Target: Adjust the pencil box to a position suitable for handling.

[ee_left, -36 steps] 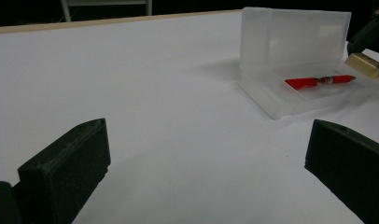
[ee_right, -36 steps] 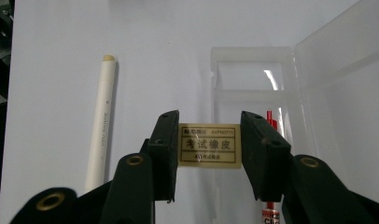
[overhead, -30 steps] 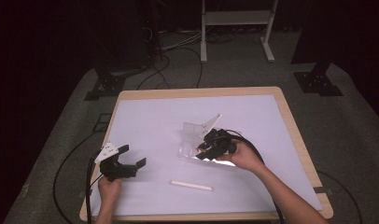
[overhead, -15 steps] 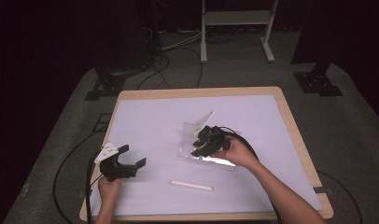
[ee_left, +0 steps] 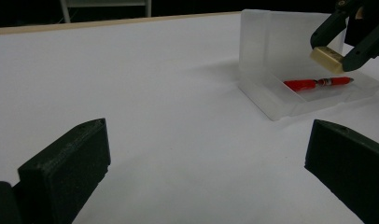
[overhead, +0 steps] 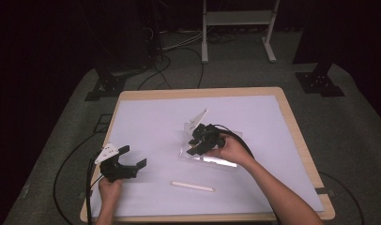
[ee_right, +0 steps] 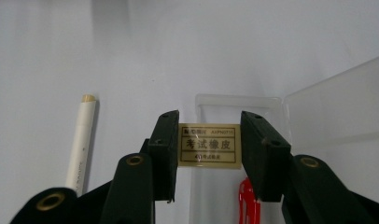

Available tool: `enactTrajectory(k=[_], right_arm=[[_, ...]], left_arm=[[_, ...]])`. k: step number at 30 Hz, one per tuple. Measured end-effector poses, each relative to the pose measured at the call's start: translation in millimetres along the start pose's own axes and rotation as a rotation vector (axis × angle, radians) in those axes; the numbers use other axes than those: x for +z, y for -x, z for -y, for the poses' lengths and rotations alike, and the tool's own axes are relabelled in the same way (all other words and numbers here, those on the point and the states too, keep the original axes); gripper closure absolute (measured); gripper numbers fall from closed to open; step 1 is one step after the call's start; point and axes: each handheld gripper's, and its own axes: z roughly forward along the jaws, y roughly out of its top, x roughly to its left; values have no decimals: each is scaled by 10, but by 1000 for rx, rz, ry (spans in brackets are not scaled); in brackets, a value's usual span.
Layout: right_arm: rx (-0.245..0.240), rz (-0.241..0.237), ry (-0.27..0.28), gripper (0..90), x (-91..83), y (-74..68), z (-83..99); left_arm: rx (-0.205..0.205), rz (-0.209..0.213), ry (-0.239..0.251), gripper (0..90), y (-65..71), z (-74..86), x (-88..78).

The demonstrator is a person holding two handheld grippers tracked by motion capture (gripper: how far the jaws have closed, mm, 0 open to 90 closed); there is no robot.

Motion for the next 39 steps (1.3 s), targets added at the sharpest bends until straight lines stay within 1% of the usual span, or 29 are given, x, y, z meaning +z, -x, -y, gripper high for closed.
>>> enactTrajectory(k=[9, 10, 24, 39], right_arm=[[7, -3, -4, 582, 99, 59, -41], [1, 1, -6, 582, 108, 65, -45], [13, -13, -6, 582, 262, 136, -74], [33, -14, -23, 581, 393, 214, -58]], left_arm=[[-5, 1, 2, 0, 0, 1, -2], [-5, 2, 3, 0, -1, 1, -3], [-9, 3, 7, 0, 0, 2, -3], [-10, 4, 8, 0, -2, 2, -4]])
